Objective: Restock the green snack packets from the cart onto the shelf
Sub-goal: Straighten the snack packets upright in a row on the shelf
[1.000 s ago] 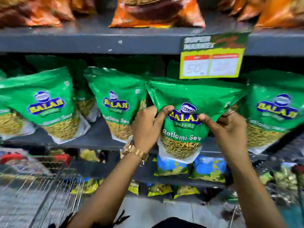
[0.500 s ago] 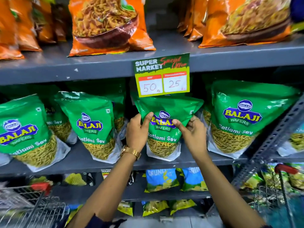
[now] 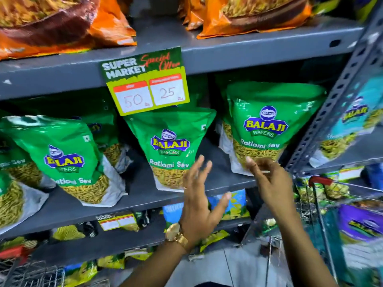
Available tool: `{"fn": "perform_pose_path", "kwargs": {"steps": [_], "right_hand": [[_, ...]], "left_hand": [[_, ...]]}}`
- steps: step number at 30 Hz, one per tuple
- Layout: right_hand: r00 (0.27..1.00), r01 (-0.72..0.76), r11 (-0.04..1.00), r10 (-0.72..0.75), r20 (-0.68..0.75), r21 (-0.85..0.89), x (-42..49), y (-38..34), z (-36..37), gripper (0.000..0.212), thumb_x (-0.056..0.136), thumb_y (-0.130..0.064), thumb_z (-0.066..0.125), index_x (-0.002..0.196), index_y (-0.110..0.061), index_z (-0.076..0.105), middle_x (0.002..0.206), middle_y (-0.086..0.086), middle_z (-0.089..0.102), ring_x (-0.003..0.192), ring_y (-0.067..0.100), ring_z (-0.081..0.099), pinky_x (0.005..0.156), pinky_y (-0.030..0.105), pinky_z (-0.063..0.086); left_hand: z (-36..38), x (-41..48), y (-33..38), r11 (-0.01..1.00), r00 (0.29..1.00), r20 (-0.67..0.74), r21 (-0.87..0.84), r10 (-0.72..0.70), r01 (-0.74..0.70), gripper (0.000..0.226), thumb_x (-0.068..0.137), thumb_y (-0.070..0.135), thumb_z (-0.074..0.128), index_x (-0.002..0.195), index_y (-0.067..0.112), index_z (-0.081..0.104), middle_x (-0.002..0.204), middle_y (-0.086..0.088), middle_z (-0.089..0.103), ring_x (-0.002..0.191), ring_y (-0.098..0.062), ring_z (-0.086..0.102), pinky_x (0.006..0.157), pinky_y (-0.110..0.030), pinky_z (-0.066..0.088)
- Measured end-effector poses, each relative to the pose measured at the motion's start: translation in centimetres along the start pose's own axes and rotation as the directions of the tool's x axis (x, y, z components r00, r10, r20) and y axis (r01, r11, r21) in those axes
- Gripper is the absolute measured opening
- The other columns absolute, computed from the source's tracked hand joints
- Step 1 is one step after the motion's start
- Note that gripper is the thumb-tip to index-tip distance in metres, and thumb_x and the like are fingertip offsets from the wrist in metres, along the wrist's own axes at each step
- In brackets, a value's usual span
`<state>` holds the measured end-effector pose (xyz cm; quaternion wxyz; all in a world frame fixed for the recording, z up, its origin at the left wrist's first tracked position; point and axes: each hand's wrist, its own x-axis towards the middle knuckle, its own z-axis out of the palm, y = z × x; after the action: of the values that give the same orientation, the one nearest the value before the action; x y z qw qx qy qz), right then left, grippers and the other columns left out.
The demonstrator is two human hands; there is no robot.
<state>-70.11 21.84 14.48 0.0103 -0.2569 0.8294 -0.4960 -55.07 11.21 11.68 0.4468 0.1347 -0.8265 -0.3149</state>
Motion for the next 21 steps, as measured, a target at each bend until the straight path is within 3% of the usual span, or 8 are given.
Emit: {"fn": "perform_pose_path", "kwargs": {"steps": [3,6,8,10,13,17,19,21], "right_hand": [[0.994,-0.045,0.996,0.036,-0.105,-0.082,0.8,1.9,-1.8,0.053,0.083,-0.061,0.056,0.096,-0.01,0.065,0.087,0.009,0.072,0.086,0.029,0.068,0.068,0.03,0.045],[0.998,-0.062,0.998,0.062,-0.003,0.011,1.6,3.1,-2.4,0.048,0.079,-0.068,0.054,0.085,-0.02,0.062,0.072,0.0,0.062,0.069,0.021,0.058,0.06,0.019,0.04],[0.99,-0.105,0.988,0.093,0.109,0.11,2.4,3.8,-2.2,0.05,0.08,-0.065,0.058,0.098,-0.019,0.062,0.084,-0.006,0.061,0.081,0.017,0.057,0.072,0.027,0.046],[0.981,-0.146,0.965,0.113,0.158,0.218,3.2,4.6,-1.6,0.047,0.081,-0.057,0.064,0.108,-0.019,0.059,0.1,-0.009,0.067,0.097,0.017,0.061,0.085,0.036,0.051],[0.98,-0.147,0.941,0.097,0.172,0.305,4.3,5.5,-0.7,0.055,0.083,-0.048,0.069,0.129,-0.021,0.054,0.126,-0.004,0.067,0.118,0.014,0.061,0.104,0.037,0.046],[0.984,-0.145,0.914,0.094,0.152,0.378,5.9,5.9,0.0,0.068,0.075,-0.065,0.068,0.126,-0.021,0.058,0.116,-0.009,0.07,0.106,0.007,0.065,0.089,0.03,0.049],[0.99,-0.131,0.895,0.094,0.106,0.427,6.7,5.9,0.4,0.068,0.075,-0.068,0.066,0.124,-0.02,0.06,0.113,-0.011,0.071,0.102,0.002,0.066,0.088,0.029,0.048],[0.992,-0.128,0.852,0.101,0.08,0.508,7.3,6.0,1.1,0.062,0.082,-0.057,0.063,0.13,-0.019,0.056,0.125,-0.005,0.068,0.114,0.004,0.063,0.099,0.034,0.048]], "left_hand": [[3.5,1.0,-0.1,0.991,0.989,0.124,-0.094,-0.082,0.094,0.079,0.085,0.036,0.068,0.148,0.027,0.022,0.155,-0.001,0.028,0.146,-0.017,0.028,0.118,-0.041,0.03],[6.3,3.5,-0.4,0.917,0.916,0.212,-0.141,-0.341,0.374,0.093,0.076,0.04,0.078,0.147,0.031,0.018,0.148,0.004,0.027,0.14,-0.007,0.028,0.117,-0.035,0.03],[7.9,5.5,-1.0,0.867,0.854,0.283,-0.123,-0.437,0.484,0.108,0.068,0.039,0.084,0.15,0.023,0.015,0.15,0.0,0.024,0.136,-0.005,0.025,0.113,-0.029,0.027],[9.0,7.2,-1.7,0.849,0.818,0.338,-0.091,-0.466,0.521,0.114,0.063,0.034,0.089,0.15,0.015,0.017,0.15,-0.008,0.024,0.141,-0.015,0.025,0.112,-0.028,0.026],[10.2,8.7,-2.5,0.852,0.823,0.338,-0.097,-0.457,0.514,0.099,0.06,0.025,0.092,0.141,0.01,0.037,0.139,-0.014,0.038,0.136,-0.025,0.034,0.111,-0.03,0.033],[10.9,8.3,-3.7,0.847,0.835,0.264,-0.1,-0.483,0.522,0.072,0.061,0.029,0.091,0.118,0.017,0.047,0.12,-0.007,0.043,0.116,-0.019,0.043,0.08,-0.001,0.031],[11.1,8.3,-4.3,0.831,0.833,0.238,-0.142,-0.499,0.538,0.081,0.059,0.034,0.092,0.119,0.02,0.039,0.12,0.001,0.039,0.113,-0.012,0.04,0.076,0.007,0.03],[11.3,8.8,-4.8,0.791,0.809,0.246,-0.192,-0.534,0.58,0.11,0.052,0.032,0.095,0.137,0.016,0.027,0.132,0.006,0.033,0.124,-0.008,0.036,0.093,0.001,0.028]]}}
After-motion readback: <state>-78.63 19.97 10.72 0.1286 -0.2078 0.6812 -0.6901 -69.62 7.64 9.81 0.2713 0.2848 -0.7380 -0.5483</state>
